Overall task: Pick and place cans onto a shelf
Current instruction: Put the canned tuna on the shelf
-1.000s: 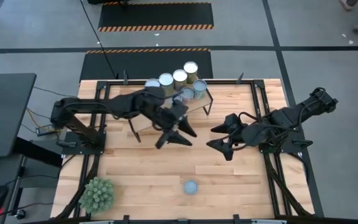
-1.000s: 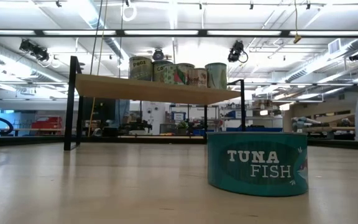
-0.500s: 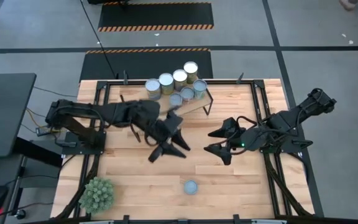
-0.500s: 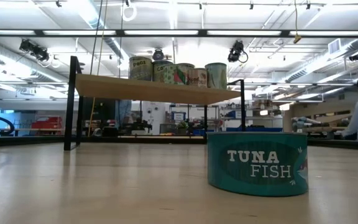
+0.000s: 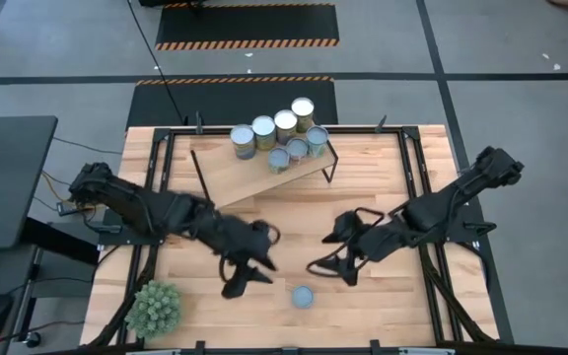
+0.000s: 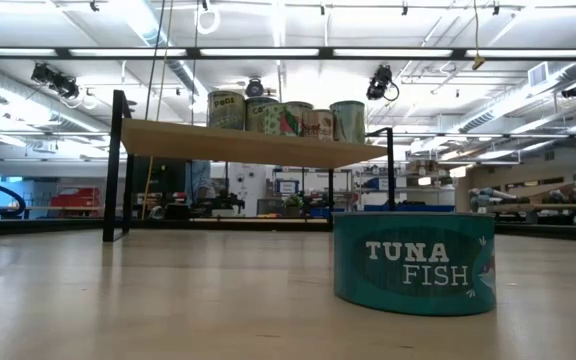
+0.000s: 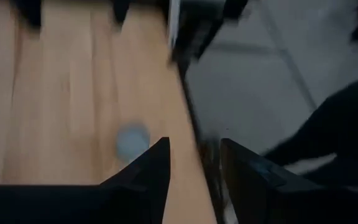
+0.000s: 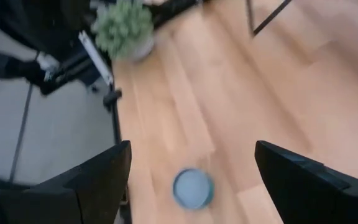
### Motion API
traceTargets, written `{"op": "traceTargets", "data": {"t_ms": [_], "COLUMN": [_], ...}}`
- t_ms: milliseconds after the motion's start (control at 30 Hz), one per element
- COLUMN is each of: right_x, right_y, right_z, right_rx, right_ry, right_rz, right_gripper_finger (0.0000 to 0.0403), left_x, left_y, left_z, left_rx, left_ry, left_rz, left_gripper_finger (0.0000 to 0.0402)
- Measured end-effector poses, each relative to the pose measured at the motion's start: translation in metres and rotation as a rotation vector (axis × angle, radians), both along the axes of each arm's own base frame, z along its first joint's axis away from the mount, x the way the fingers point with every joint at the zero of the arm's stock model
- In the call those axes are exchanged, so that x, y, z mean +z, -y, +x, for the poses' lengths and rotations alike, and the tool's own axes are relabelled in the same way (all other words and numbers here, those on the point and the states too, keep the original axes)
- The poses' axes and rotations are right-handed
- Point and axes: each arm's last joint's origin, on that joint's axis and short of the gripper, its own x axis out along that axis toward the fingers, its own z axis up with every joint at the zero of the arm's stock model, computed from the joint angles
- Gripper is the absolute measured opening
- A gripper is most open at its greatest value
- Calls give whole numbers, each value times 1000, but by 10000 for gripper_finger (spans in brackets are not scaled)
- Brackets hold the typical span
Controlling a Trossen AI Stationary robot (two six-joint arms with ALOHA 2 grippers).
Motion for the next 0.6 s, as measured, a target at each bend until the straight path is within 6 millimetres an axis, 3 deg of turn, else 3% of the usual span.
{"op": "traceTargets", "data": {"t_ms": [133,300,600], "right_x": [-18,-34,-26], "right_y": [-12,-30,-51], "right_z": [17,40,77], "right_rx": [66,115,111], "right_ry": [-45,-72,-145], "right_rz": [39,64,-14], "right_gripper_finger": [348,348,348], "left_x": [-13,-21,-25], "left_y": [16,36,76], "left_z": [-19,-41,-74], "left_rx": [45,27,-55], "left_ry": [-169,-243,-163], "left_rz": [64,177,356], "left_gripper_finger": [148,148,146]}}
